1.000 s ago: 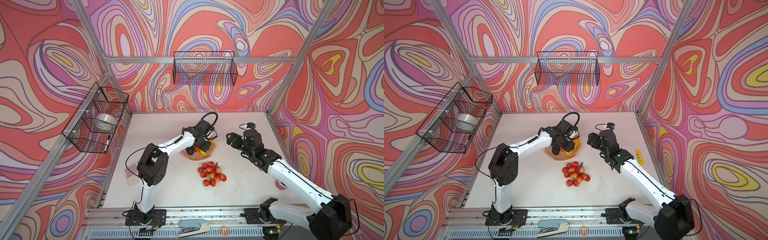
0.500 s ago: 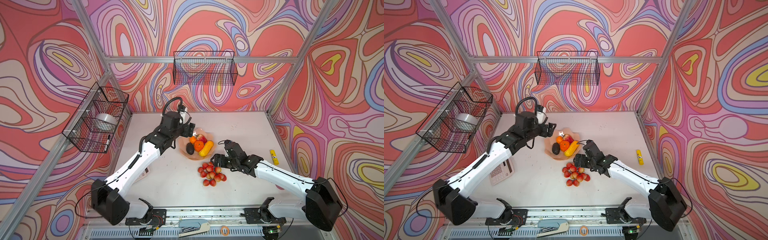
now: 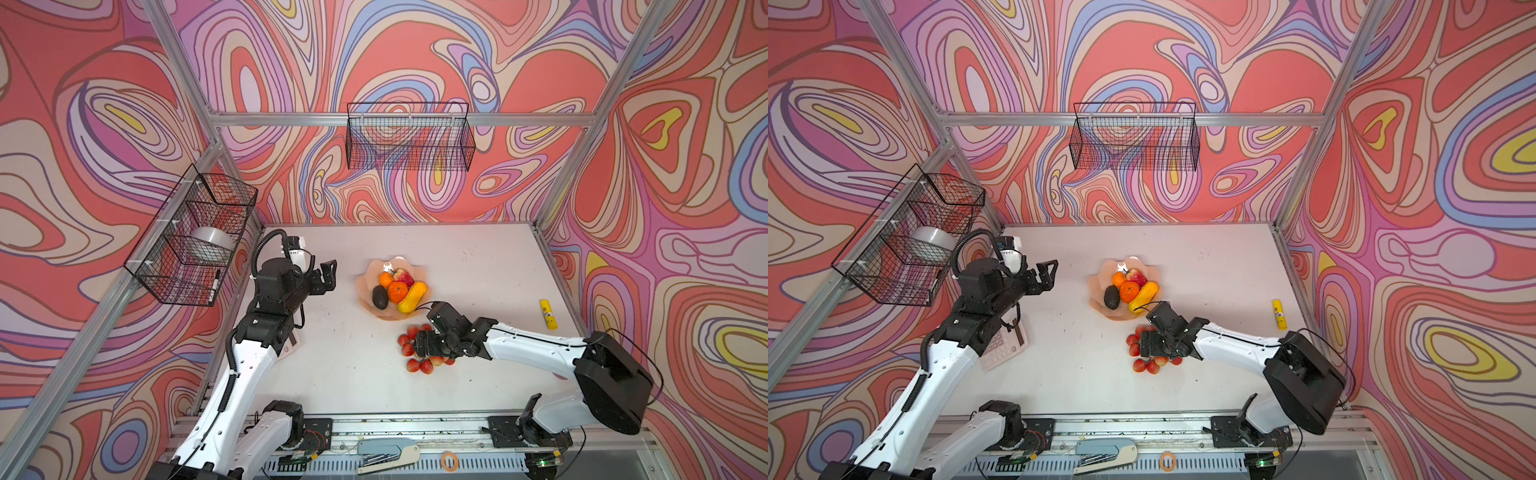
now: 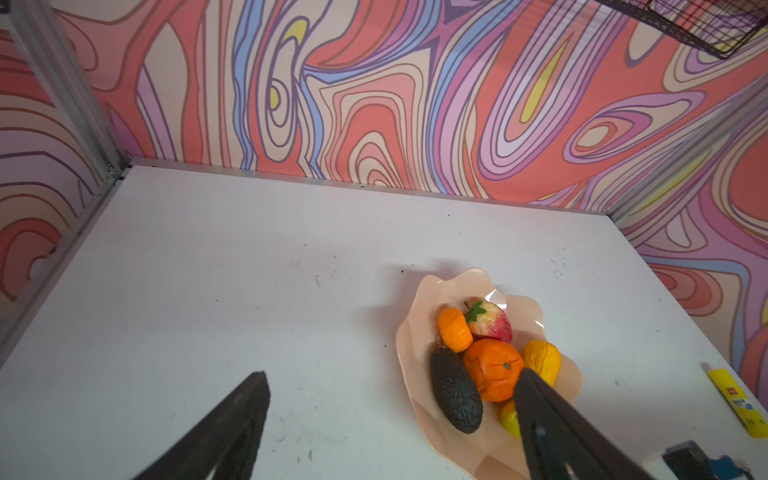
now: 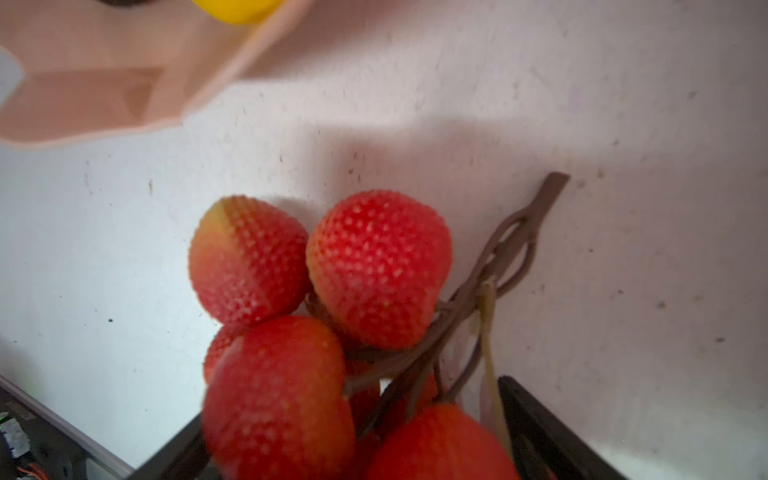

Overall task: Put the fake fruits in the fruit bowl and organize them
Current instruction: 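Grasp the red lychee bunch stem with the right gripper while the left arm retracts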

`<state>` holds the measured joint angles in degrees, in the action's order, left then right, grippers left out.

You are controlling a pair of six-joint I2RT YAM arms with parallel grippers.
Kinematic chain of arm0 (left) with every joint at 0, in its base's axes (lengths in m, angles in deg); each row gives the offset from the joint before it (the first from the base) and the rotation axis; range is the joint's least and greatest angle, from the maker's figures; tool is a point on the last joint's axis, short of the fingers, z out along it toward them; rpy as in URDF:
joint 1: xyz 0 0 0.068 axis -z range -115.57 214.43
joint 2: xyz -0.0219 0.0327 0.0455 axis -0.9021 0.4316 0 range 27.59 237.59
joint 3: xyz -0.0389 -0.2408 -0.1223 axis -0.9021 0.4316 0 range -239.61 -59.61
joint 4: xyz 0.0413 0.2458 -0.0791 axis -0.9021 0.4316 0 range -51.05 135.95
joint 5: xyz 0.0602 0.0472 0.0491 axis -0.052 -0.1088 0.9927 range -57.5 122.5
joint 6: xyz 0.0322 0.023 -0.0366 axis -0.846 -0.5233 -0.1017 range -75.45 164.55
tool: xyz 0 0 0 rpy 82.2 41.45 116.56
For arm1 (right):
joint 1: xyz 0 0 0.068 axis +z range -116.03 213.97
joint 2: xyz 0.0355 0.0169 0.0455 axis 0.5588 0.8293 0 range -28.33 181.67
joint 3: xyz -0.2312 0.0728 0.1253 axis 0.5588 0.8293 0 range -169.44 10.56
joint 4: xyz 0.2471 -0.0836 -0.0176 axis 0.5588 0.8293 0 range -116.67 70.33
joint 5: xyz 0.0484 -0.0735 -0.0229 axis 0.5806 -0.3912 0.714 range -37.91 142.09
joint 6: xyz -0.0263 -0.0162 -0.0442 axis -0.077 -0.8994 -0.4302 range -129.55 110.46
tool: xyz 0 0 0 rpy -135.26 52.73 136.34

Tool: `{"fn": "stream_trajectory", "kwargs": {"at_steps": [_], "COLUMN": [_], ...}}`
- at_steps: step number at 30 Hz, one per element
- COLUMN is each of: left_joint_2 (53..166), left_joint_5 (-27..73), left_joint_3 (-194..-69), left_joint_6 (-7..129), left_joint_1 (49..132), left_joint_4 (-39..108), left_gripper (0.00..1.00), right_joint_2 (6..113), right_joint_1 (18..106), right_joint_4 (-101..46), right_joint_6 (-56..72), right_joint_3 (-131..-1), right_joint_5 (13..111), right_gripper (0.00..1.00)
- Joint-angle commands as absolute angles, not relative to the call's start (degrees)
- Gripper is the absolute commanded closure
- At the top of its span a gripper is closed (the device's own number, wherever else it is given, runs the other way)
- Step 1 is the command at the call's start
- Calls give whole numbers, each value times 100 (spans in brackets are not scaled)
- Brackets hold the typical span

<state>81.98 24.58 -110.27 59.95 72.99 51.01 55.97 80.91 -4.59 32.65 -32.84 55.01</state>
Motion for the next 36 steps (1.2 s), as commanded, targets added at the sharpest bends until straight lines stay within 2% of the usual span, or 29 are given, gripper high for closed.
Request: {"fn": "stream_trajectory", "kwargs": {"at_steps": [1, 4, 9, 18, 24, 31, 36], "left_joint_2": [8192, 8264, 8346, 8331, 8304, 8323, 8305], "left_joint_5": [1971, 1951, 1873, 1766, 1754, 1684, 1624], "left_joint_3": [-10923, -10908, -10871, -10830, -10804, -10799, -10771], "left_joint_6": [6117, 6140, 6178, 6238, 6257, 6290, 6310], "left_joint_1": [7256, 7237, 7211, 7127, 7120, 7104, 7102], "left_joint_4": [4941, 4926, 4934, 4863, 4854, 4821, 4774], "left_gripper": [8, 8, 8, 8, 8, 8, 8], "right_joint_2": [5767, 5865, 5739, 5048, 4228, 3200, 3266], "right_joint_1": [8218, 8292, 8310, 8302, 8307, 8302, 8302], "right_joint_4": [-619, -557, -524, -655, -398, 577, 723], "right_joint_6": [3439, 3426, 3416, 3519, 3690, 3542, 3098], "right_joint_3": [-3415, -3495, -3471, -3221, -3113, -3640, -4353], "right_joint_5": [5319, 5138, 4853, 4435, 4004, 3097, 2880], "right_gripper": [9, 26, 43, 67, 74, 75, 74]}}
